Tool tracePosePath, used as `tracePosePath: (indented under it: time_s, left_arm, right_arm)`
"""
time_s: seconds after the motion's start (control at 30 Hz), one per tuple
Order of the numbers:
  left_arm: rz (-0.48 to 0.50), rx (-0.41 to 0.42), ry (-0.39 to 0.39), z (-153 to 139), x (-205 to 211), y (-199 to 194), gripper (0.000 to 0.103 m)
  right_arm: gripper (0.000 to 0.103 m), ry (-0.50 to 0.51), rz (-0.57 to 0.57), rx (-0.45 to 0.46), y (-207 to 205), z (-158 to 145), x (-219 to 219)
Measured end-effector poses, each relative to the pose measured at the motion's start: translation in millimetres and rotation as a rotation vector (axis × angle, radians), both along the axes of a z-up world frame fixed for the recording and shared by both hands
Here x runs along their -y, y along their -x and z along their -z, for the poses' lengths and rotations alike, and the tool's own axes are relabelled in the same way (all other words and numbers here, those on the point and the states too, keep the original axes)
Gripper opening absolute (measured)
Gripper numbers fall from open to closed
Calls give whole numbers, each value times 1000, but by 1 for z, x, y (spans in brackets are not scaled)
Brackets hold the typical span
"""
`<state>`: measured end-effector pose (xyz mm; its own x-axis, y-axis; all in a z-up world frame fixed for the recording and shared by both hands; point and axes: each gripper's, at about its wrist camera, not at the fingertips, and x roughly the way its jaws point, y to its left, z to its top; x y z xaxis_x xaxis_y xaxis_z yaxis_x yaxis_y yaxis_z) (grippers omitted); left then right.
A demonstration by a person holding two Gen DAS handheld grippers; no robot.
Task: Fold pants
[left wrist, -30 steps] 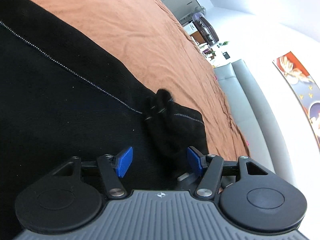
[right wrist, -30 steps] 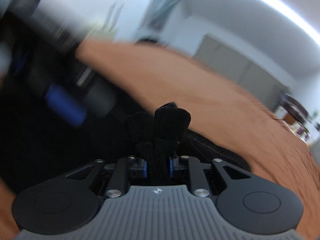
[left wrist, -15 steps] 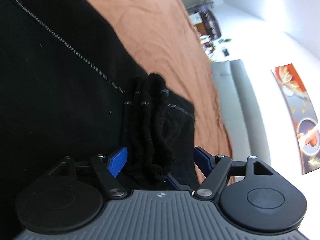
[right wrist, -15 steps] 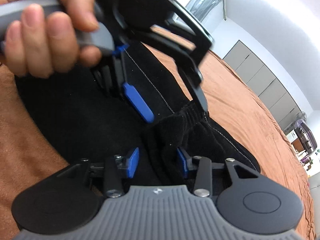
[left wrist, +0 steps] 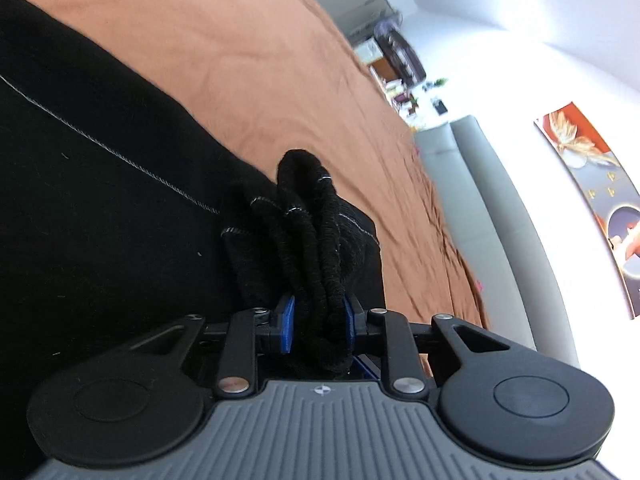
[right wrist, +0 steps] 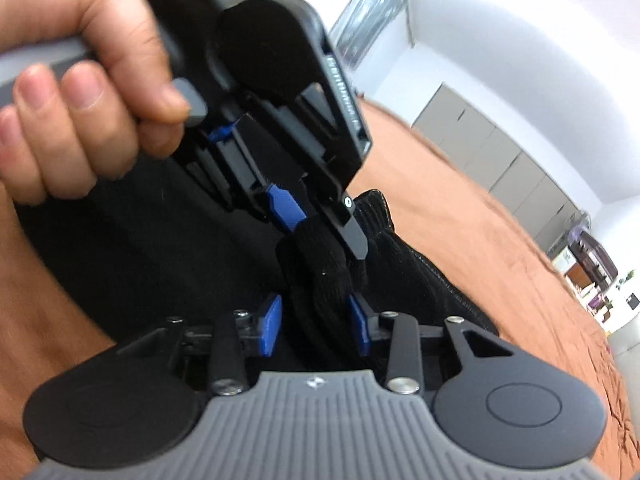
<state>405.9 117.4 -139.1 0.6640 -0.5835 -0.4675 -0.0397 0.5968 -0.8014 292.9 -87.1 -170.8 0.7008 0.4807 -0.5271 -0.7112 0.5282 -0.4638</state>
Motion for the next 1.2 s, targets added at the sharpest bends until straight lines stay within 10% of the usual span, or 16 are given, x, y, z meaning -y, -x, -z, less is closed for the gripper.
tracePosePath:
  time_s: [0.23,0.47,0.63,0.8,0.9,1.2]
  left_arm:
    - [10,-92,-104,45,2,-8,31]
    - [0,-106,-77,41,-4,-8,32]
    - [-15,-111,-77,39,1,-2,34]
    - [-23,-120,-60,30,-4,-1,51]
    - [-45,-101,-40,19,-23,25,61]
    - [-336,33,-112,-22,-154,178,84]
  right_arm:
    - [29,47,-14,-158,-7,5,-8]
    - [30,-318,290,-314,-50,-47,91]
    - [31,-158,471,-474,-76,-10,119]
    - [31,-365,458,-343,-60,-39,119]
    - [31,-234,546,-455,-75,-17,104]
    - [34,-460,467,-436,-8,-69,73]
